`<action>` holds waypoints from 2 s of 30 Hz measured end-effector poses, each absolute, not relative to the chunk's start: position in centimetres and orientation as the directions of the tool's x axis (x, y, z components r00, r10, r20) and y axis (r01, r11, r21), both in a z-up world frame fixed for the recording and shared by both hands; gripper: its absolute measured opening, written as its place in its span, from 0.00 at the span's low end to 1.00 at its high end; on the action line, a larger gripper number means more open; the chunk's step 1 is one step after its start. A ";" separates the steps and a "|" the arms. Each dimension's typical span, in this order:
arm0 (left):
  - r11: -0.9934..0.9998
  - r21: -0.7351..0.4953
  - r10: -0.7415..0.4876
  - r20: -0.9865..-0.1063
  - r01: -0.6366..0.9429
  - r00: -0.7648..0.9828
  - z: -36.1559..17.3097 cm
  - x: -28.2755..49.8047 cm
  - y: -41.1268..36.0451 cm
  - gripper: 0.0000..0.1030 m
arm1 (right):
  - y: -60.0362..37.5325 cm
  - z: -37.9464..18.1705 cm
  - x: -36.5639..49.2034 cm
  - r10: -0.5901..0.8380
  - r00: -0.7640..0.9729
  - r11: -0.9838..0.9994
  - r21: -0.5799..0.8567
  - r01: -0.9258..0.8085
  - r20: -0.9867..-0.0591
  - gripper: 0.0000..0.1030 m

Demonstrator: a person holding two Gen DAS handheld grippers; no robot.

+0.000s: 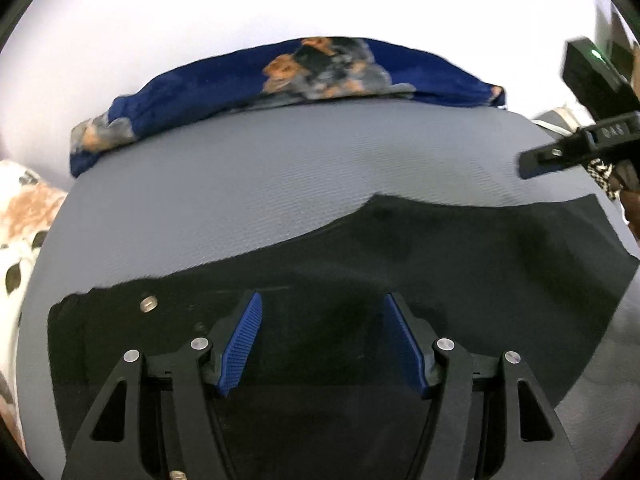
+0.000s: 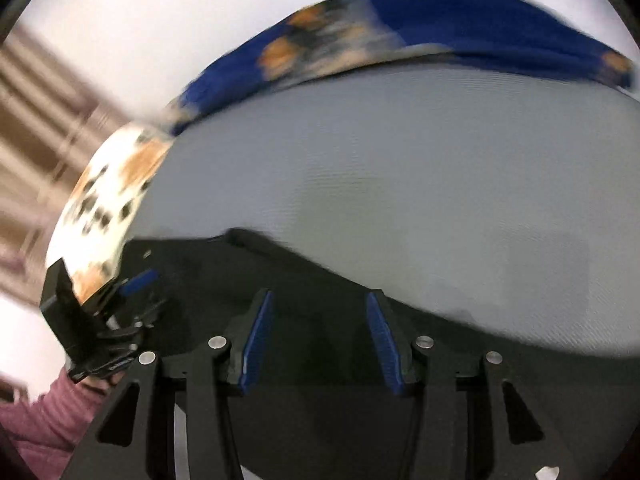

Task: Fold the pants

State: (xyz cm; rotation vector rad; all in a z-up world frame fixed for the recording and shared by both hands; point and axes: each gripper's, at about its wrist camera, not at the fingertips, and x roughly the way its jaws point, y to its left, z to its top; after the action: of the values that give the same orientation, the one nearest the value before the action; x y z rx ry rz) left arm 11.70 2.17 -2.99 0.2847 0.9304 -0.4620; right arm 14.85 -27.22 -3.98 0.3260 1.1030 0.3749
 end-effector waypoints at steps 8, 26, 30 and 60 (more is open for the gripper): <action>0.883 0.044 -0.222 -0.839 0.468 0.497 -4.6 11.3 5.4 0.62 | -17.2 -7.1 21.2 0.518 0.187 0.831 0.440 -0.340 -0.835 0.45; 0.877 0.014 -0.259 -0.828 0.480 0.497 -5.1 11.5 6.2 0.62 | -13.7 -9.3 23.6 0.429 0.224 0.869 0.332 -0.366 -0.875 0.07; 0.875 -0.021 -0.295 -0.816 0.484 0.497 -3.1 12.0 5.0 0.62 | -15.3 -7.1 22.8 0.431 0.303 0.890 0.345 -0.298 -0.850 0.27; 0.871 -0.024 -0.277 -0.849 0.491 0.450 -5.1 19.5 -8.2 0.63 | -34.1 -9.0 7.6 0.045 0.508 0.966 0.167 0.196 -0.860 0.24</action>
State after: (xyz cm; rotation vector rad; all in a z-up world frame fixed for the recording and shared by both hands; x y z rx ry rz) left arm 19.49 -8.18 -5.12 0.2388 0.9972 -0.4798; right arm 7.62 -34.06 -8.99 0.2565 1.0370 -0.0921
